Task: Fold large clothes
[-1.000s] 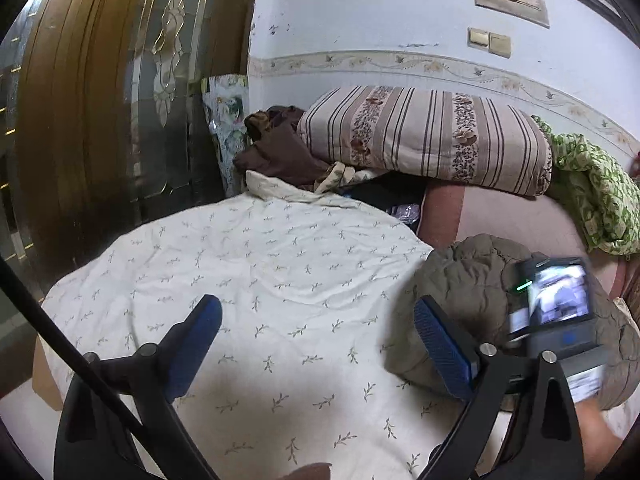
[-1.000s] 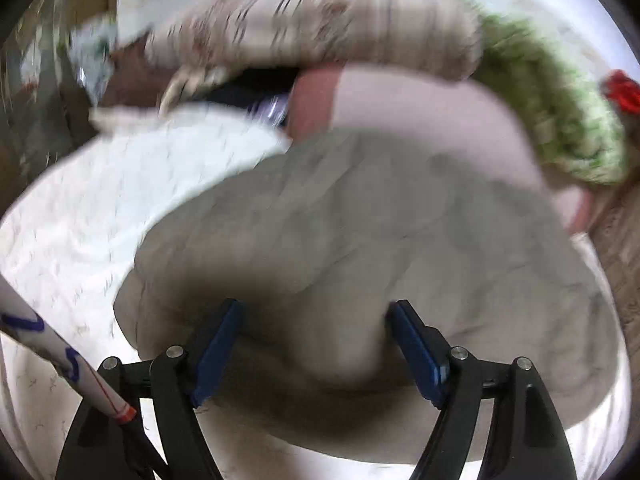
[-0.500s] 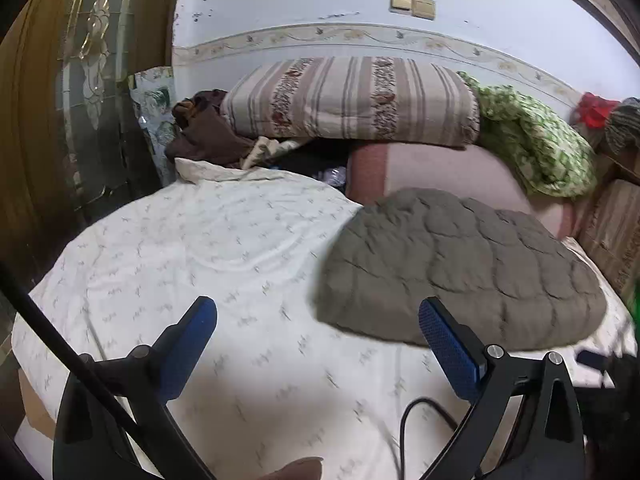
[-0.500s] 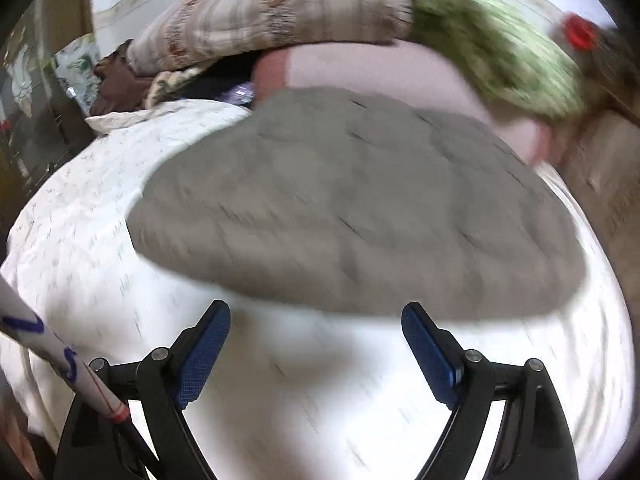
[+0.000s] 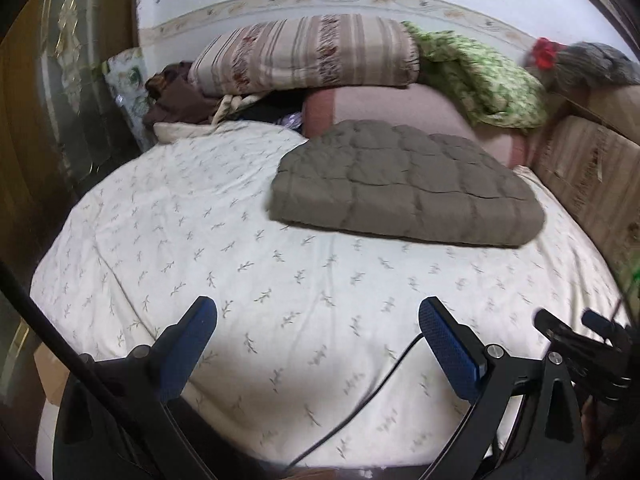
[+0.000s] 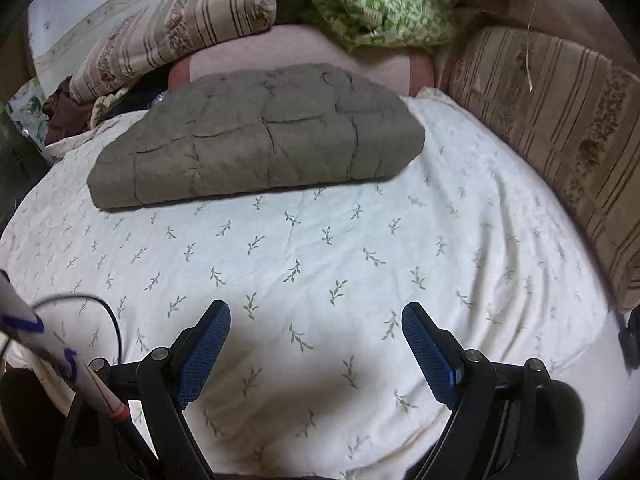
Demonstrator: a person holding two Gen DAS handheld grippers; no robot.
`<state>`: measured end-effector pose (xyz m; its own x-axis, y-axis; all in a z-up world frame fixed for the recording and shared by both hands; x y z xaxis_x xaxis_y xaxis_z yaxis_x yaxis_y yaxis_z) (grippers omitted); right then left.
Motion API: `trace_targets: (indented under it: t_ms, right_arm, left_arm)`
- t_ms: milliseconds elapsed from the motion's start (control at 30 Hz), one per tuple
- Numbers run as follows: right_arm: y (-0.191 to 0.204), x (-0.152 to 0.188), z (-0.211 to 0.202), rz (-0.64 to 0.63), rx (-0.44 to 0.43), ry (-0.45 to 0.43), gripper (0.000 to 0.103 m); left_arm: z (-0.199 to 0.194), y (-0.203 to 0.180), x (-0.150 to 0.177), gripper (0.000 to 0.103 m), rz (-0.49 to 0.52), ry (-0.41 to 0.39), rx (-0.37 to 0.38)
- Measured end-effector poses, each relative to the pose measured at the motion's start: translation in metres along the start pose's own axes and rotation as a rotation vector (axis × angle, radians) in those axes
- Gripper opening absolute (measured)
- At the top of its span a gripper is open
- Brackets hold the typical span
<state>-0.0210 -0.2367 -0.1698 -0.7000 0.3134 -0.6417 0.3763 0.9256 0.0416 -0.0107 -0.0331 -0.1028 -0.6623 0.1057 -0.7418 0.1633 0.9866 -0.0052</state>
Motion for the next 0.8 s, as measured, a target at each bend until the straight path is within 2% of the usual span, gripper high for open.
trace_targets:
  t_ms: [167,267,467,800]
  right_arm:
    - [0.002,-0.001,-0.028,-0.021,-0.006,-0.087,0.091]
    - [-0.004,0.001,-0.036,-0.025,0.021,-0.113,0.091]
    - [-0.019,0.006,-0.041,0.017,0.024,-0.105,0.091]
    - [-0.011,0.015,-0.028,-0.002,0.022,-0.069,0.091]
  left_arm:
    - [-0.029,-0.014,0.000,0.101,-0.002,-0.029,0.041]
    - [-0.036,-0.014,0.000,0.101,-0.016,-0.037,0.036]
    - [-0.031,-0.014,0.005,0.101,-0.004,-0.020,-0.030]
    - [-0.007,-0.011,0.013,0.101,0.006,0.047,-0.069]
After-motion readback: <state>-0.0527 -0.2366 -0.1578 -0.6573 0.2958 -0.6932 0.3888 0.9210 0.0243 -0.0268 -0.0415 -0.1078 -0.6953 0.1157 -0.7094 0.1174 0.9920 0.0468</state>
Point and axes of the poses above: each gripper's, at about its wrist camera, not at the fingertips, and z roughly the way its jaws point, y to its left, x to its underside, the point moved 7 cm from there along z, roughly the way its jaws point, and after that the axes turned 4 degrees about y, right-handed, at the moved point
